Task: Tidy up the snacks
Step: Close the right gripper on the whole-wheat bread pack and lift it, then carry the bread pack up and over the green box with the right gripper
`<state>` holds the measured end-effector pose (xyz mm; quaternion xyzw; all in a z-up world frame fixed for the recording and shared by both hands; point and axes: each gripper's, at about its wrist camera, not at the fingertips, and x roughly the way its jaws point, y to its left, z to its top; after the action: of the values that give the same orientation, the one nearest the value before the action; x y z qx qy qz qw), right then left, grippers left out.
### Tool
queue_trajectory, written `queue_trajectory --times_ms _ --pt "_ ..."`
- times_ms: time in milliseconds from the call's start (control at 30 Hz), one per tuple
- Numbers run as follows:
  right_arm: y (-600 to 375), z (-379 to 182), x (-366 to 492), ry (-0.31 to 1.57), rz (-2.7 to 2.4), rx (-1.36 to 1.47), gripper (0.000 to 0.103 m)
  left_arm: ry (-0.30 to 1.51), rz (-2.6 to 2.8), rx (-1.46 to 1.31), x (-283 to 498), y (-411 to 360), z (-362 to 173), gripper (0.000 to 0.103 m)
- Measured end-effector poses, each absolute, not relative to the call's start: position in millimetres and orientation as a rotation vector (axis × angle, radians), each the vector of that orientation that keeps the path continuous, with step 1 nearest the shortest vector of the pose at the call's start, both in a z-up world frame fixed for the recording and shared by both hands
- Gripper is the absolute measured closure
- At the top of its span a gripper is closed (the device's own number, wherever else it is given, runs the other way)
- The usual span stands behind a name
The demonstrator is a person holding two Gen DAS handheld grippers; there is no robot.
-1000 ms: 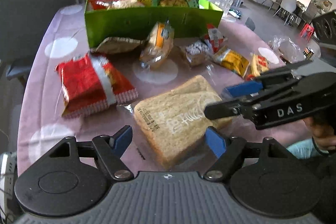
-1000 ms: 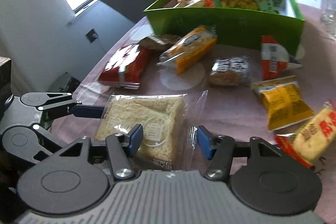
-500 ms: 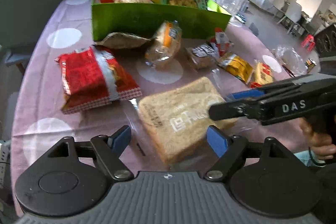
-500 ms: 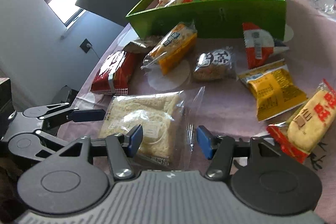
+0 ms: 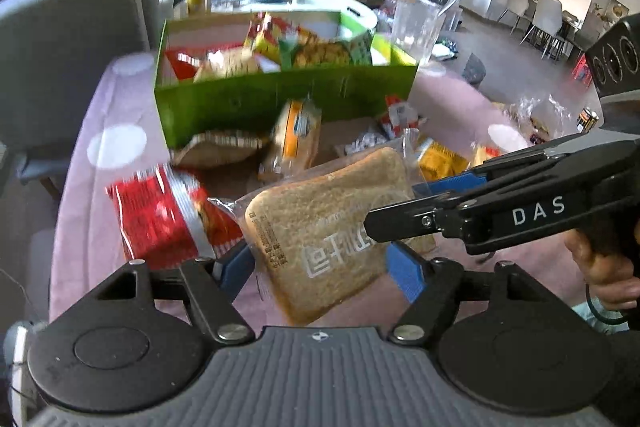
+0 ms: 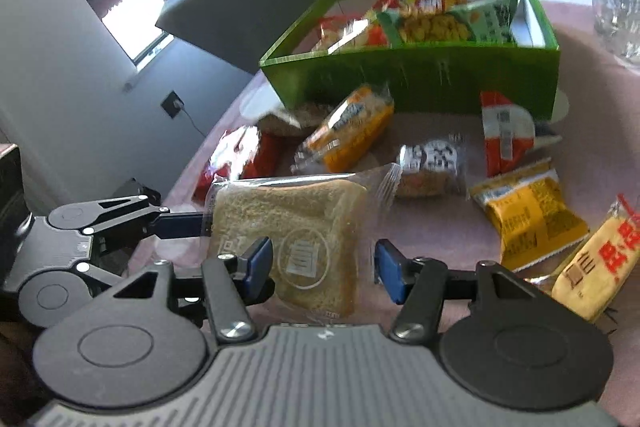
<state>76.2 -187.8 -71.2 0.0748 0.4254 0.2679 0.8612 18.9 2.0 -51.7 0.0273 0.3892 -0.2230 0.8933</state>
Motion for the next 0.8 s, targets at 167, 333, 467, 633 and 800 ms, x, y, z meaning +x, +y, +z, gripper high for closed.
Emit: queue_trajectory --times_ms 167,333,467,633,800 --pt "-192.3 -55.7 78.8 0.837 0.562 0.158 0.045 0.763 -0.463 0.078 29.6 -2.0 -37.6 0.034" --pt "-193.8 -42.1 88.4 0.795 0.557 0.163 0.045 0.714 -0.455 0.108 39.2 -6.0 -22.2 0.034" --pt "-191.5 -31.1 97.5 0.747 0.553 0.147 0.045 0.668 -0.443 0.144 51.4 -7.8 -8.4 0.033" --pt "-189.3 -17.5 118.6 0.691 0.562 0.155 0.045 0.629 -0.419 0.157 72.6 -6.8 5.4 0.033" --pt "-187.3 -9.4 137.3 0.658 0.558 0.149 0.045 0.607 -0.410 0.167 94.0 -4.9 13.5 0.033"
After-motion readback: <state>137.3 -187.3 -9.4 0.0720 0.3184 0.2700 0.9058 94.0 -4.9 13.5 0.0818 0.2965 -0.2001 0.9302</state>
